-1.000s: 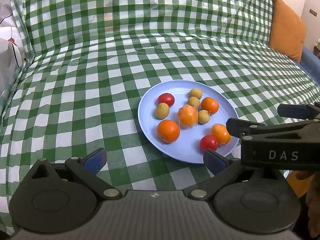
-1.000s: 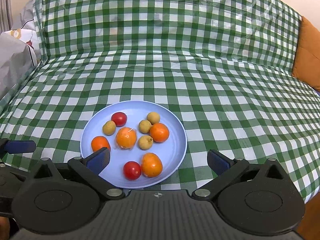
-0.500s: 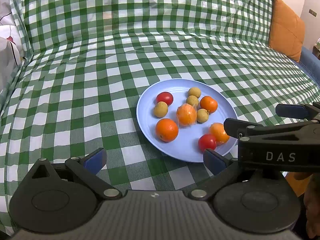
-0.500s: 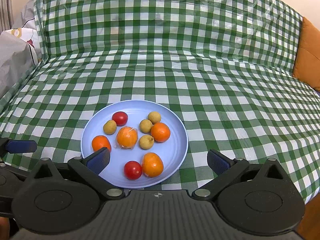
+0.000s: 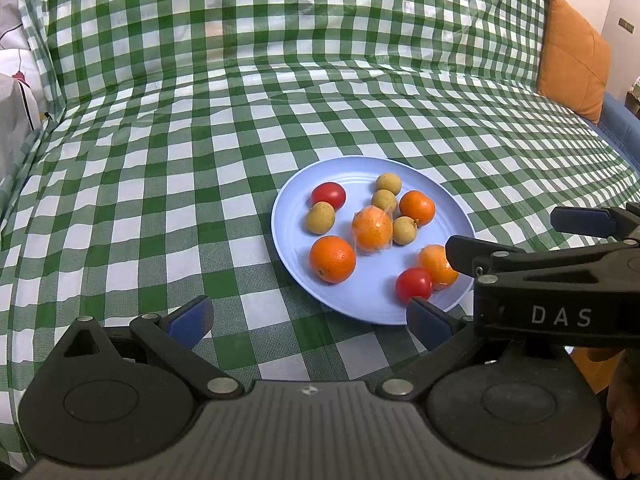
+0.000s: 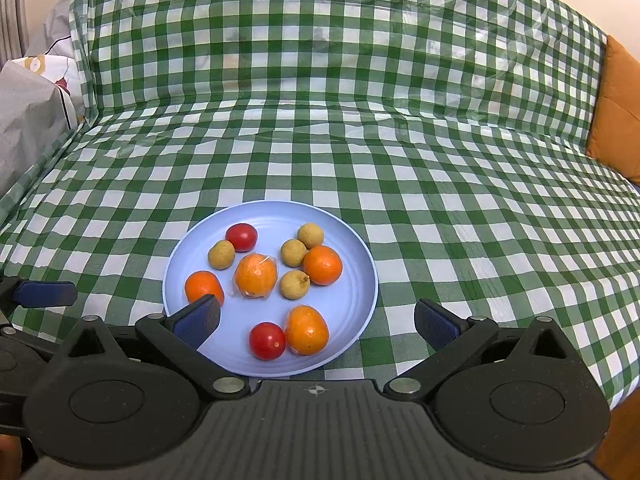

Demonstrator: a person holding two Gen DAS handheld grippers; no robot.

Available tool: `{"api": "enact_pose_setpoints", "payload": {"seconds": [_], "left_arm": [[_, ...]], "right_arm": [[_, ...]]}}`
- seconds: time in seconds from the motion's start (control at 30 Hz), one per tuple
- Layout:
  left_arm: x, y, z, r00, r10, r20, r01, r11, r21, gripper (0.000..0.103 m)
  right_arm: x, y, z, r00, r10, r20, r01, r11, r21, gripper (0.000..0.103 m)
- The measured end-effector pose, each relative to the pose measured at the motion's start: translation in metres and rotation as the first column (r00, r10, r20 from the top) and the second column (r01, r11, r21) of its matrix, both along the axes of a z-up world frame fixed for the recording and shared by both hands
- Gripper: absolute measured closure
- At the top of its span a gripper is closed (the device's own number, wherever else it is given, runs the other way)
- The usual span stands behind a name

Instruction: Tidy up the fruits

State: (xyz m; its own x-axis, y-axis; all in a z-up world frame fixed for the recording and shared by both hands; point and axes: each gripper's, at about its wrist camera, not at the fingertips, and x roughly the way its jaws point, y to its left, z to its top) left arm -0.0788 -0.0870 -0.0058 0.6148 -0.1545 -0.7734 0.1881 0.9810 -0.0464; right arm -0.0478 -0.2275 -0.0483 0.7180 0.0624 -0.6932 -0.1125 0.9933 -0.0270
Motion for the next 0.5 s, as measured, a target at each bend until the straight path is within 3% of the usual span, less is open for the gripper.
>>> {"api": "enact_pose_setpoints", "payload": {"seconds": [0.5], "left_arm": [[0.0004,-0.0017,-0.0023,1.0,-0.001,-0.001,0.001,1.0,0.0,0.001]], "right_arm": [[0.0013,0.0015,-0.0008,1.0,0.003,-0.001,-0.003,1.0,-0.001,0.001]]}}
